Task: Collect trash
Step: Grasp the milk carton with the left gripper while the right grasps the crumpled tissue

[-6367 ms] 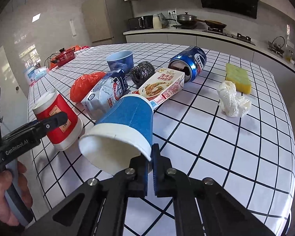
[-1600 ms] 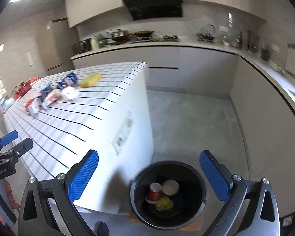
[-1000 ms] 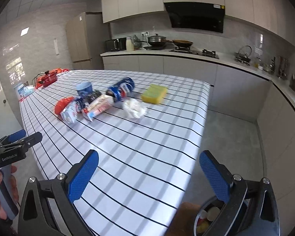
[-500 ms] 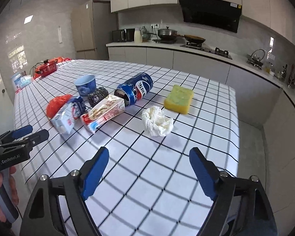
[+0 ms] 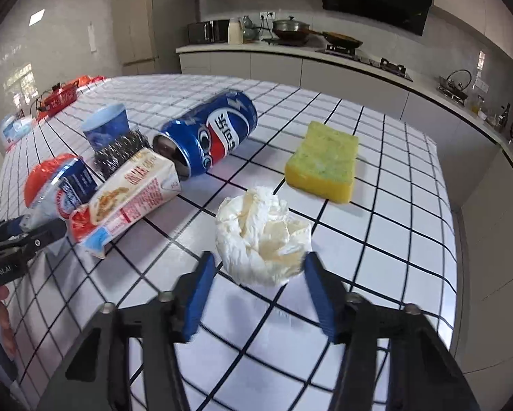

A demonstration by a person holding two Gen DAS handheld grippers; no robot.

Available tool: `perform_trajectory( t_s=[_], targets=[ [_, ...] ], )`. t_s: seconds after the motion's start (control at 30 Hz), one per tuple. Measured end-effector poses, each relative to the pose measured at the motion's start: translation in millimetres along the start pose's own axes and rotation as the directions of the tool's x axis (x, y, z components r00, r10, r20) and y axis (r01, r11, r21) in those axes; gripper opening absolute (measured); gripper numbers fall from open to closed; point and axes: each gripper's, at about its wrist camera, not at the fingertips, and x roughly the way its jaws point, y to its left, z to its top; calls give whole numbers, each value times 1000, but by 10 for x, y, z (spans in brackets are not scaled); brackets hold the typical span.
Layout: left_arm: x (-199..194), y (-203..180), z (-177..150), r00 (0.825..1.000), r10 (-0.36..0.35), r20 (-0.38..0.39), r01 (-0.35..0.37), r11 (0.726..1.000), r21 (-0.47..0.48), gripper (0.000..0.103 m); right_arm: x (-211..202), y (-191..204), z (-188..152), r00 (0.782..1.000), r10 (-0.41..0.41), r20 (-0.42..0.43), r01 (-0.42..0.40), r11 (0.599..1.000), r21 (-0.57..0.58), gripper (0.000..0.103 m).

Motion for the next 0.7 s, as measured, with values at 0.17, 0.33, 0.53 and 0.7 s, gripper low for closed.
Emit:
perform_trajectory(
  t_s=[0.17, 0.33, 0.53, 0.7],
  targets=[
    [-24, 49, -4, 999, -45, 4, 45, 999, -8, 48, -1, -27, 21, 1000, 26, 10, -26, 1000, 17, 18],
    [-153, 53, -32, 998, -45, 32, 46, 999, -5, 46, -150, -49, -22, 999, 39, 34, -40, 999, 33, 17],
    [-331, -10, -80, 998, -47, 50, 46, 999, 10, 46, -379, -82, -105, 997, 48, 57, -50, 998, 45, 17],
    [-490, -124, -95, 996, -48, 76, 46, 998, 35, 46, -590, -129, -205, 996, 52, 76, -56, 997, 51, 17]
  ],
)
